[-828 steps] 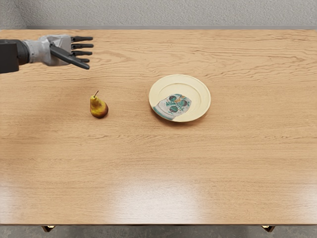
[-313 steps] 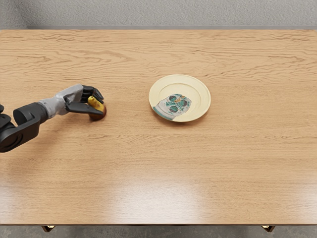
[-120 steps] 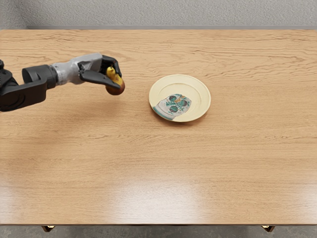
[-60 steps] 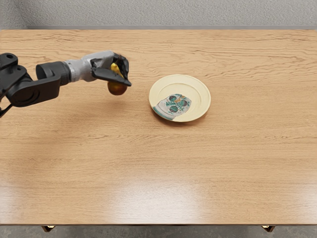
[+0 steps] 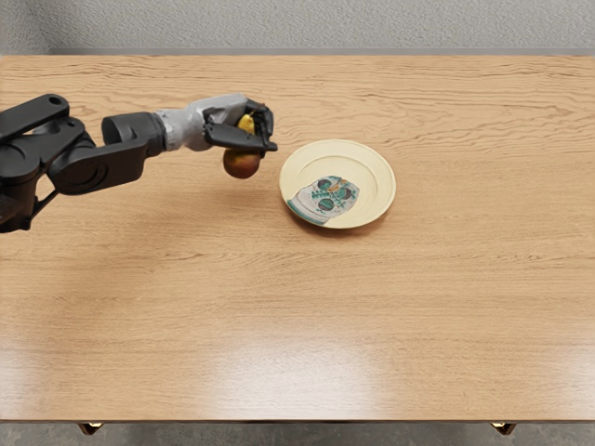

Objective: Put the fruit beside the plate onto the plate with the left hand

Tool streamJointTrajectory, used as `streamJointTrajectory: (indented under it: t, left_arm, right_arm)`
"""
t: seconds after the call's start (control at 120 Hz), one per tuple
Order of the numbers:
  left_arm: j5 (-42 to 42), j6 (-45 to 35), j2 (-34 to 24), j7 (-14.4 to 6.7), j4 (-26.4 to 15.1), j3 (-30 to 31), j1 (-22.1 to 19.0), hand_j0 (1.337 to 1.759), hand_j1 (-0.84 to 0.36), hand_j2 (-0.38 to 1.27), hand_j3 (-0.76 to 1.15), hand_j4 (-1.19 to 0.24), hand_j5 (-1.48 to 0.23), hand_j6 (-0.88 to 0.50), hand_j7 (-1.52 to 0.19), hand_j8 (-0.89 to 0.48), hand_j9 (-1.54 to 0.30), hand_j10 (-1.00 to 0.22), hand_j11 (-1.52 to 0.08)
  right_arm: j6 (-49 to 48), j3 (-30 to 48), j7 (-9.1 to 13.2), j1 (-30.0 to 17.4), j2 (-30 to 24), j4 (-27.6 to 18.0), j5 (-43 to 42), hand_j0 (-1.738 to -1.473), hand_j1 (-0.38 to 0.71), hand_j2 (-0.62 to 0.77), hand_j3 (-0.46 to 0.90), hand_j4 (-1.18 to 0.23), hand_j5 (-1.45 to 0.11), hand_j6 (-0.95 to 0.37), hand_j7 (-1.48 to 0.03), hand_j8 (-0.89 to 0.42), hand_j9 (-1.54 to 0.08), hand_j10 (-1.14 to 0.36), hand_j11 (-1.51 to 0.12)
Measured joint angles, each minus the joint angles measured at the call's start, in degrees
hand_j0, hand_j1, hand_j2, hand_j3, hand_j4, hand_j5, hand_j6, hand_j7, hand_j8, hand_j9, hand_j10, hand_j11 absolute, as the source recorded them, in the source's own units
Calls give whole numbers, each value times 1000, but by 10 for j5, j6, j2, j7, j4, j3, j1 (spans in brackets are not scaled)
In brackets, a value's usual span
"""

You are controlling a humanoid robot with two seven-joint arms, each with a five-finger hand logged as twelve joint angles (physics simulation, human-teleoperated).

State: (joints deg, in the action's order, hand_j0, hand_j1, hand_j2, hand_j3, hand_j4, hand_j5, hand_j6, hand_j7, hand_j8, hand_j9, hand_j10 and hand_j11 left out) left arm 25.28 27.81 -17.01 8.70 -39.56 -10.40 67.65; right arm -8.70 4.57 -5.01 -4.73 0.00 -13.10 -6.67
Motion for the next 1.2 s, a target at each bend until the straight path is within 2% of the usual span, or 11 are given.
streamJointTrajectory:
  t: [0.075,0.15,0.4,0.775,0.958,1.2]
  left_arm:
    - [0,-1,4,0,6,1,0,1642,-561,122,0,-865,-1150,-857,-1158,-841,-1157,-653,-1163]
    - [0,-1,14,-1,13,1,7,1644,-569,120,0,-866,-1148,-860,-1156,-849,-1155,-721,-1158]
    - [1,-2,61,-1,61,3,16,1645,-585,126,0,-870,-1142,-868,-1143,-860,-1153,-807,-1156]
    - [6,-9,129,-31,124,-2,21,1642,-590,126,0,-864,-1153,-863,-1152,-859,-1159,-851,-1160]
    - [9,-30,156,-36,148,-3,20,1641,-593,130,0,-860,-1153,-859,-1153,-856,-1159,-856,-1159]
    - [10,-48,170,-37,154,-3,20,1640,-594,132,0,-856,-1147,-855,-1147,-851,-1154,-865,-1155]
  right_arm:
    - [0,0,0,0,0,0,0,-1658,-329,-3,0,-17,-22,-16,-22,-17,-22,-17,-22]
    - [0,0,0,0,0,0,0,-1658,-329,-3,0,-17,-22,-16,-22,-17,-22,-17,-22]
    - [0,0,0,0,0,0,0,-1658,-329,-3,0,-17,-22,-16,-22,-17,-22,-17,-22]
    - [0,0,0,0,0,0,0,-1658,-329,-4,0,-17,-22,-17,-22,-17,-22,-17,-22]
    - [0,0,0,0,0,0,0,-1658,-329,-4,0,-17,-22,-16,-22,-17,-22,-17,-22]
    - [0,0,0,0,0,0,0,-1658,-329,-4,0,-17,-22,-17,-22,-17,-22,-17,-22]
